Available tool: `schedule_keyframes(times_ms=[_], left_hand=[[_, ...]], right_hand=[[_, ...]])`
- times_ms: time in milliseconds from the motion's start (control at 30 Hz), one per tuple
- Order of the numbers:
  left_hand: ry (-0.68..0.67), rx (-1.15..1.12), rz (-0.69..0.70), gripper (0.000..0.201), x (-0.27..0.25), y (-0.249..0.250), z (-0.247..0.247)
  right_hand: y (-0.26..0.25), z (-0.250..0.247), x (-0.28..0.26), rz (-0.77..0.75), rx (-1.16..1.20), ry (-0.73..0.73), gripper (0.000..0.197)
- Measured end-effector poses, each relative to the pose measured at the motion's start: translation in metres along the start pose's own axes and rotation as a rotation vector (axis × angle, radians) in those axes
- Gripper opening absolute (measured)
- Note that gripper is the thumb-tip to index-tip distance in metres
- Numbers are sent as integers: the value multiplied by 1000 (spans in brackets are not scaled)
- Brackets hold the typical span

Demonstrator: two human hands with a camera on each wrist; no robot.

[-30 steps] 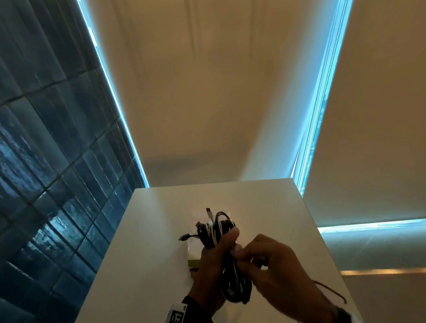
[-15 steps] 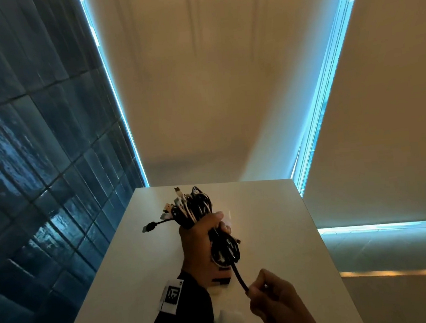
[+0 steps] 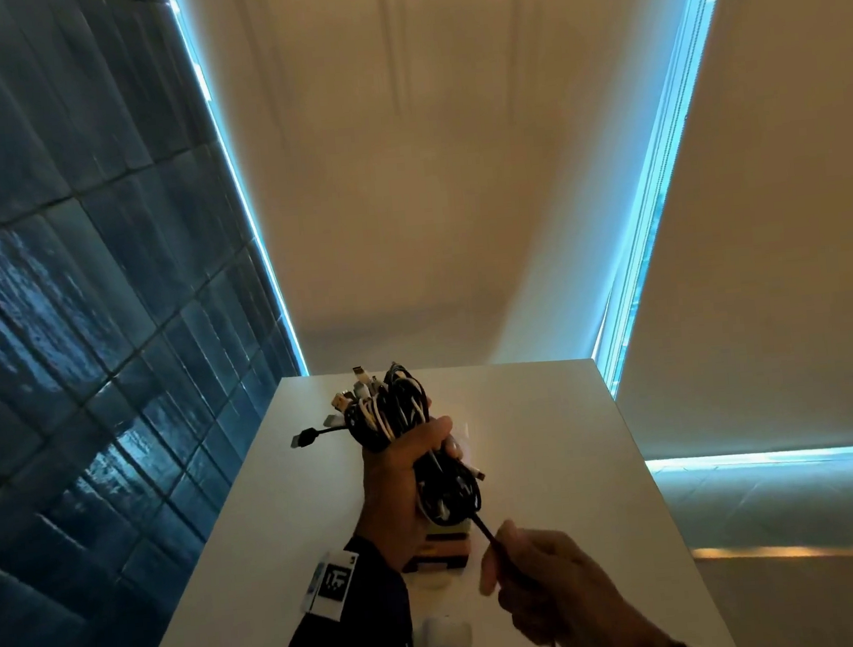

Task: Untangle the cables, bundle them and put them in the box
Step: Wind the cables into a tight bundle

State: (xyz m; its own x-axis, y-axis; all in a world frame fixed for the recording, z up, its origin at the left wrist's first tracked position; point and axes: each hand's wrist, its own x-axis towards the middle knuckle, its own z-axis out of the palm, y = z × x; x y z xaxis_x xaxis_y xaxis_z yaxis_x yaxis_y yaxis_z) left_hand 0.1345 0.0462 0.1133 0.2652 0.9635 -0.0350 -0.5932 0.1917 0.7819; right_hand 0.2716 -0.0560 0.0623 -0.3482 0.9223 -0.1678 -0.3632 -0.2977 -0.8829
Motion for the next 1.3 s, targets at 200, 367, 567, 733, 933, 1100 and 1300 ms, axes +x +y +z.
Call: schedule_keyframes(times_ms=[200, 367, 567, 733, 933, 1100, 1300], left_hand=[[-153, -180, -138, 26, -10, 15, 6], [-329, 24, -390, 26, -31, 11, 4], [-326, 247, -457, 26, -43, -1, -2], [-287, 389, -407, 17, -50, -7, 8], [-173, 536, -325, 39, -48, -21, 5], [-126, 548, -247, 33, -45, -25, 4], [-235, 396, -304, 48, -42, -22, 1]], right_hand=[[16, -13, 6, 116, -143, -142, 36], [-20, -45, 16, 212, -635, -206, 26], [-82, -60, 27, 331, -1129, -252, 17], [-109, -54, 41, 242, -1224, -185, 14], [-128, -43, 46, 113, -1282, -167, 39], [-133, -37, 47, -6, -1370, -107, 32], [-135, -33, 49, -207, -1443, -23, 5]])
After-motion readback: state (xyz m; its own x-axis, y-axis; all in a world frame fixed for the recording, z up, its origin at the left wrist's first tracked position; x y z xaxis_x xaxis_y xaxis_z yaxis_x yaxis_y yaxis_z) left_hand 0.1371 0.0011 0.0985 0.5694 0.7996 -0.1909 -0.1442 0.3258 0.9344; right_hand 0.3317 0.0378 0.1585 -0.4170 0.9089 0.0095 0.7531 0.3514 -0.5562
